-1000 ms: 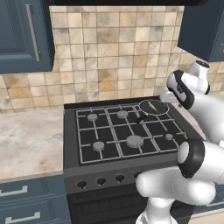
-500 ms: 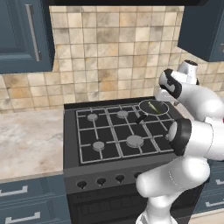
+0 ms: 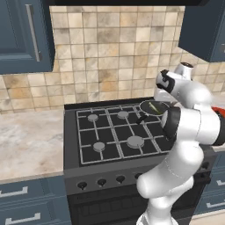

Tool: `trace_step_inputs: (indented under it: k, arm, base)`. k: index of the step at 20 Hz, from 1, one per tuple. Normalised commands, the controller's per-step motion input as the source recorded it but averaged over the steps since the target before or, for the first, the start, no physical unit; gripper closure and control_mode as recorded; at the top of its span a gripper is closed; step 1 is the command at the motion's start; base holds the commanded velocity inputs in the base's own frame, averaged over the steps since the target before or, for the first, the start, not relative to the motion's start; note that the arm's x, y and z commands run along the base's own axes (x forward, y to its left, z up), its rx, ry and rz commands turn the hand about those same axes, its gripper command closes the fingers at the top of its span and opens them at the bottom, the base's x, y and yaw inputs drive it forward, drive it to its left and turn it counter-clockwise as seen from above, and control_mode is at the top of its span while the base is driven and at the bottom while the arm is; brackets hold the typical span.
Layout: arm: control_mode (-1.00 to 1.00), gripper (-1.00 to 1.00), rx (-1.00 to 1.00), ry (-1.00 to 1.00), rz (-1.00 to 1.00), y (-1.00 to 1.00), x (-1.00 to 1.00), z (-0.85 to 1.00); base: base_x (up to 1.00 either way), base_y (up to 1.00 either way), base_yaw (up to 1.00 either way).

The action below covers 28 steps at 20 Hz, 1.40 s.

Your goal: Place the fish on the plate and place the lime on the same plate.

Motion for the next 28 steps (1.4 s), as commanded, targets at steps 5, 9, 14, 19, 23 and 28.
trace_step_inputs:
  k: [5,9,14,19,23,28]
  arm:
    - [-1.00,-1.00,0.00,0.00,0.00,-0.08,0.40,-0.18]
    - [-1.00,-1.00,0.00,0.00,0.00,-0.08,0.34,-0.39]
    - [-1.00,-1.00,0.00,0.00,0.00,-0.09,0.25,-0.34]
    - [-1.00,-1.00,0.00,0.00,0.00,-0.03,0.27,-0.16]
    - [-1.00,-1.00,0.00,0.00,0.01,-0.04,0.34,-0.22]
    - [-1.00,-1.00,0.00,0.00,0.02,-0.07,0.36,-0.21]
  base:
    - [0.00,0.00,0.00]
    - [0.00,0.00,0.00]
    - [0.00,0.00,0.00]
    - [0.00,0.00,0.00]
    - [0.00,0.00,0.00]
    - [0.00,0.00,0.00]
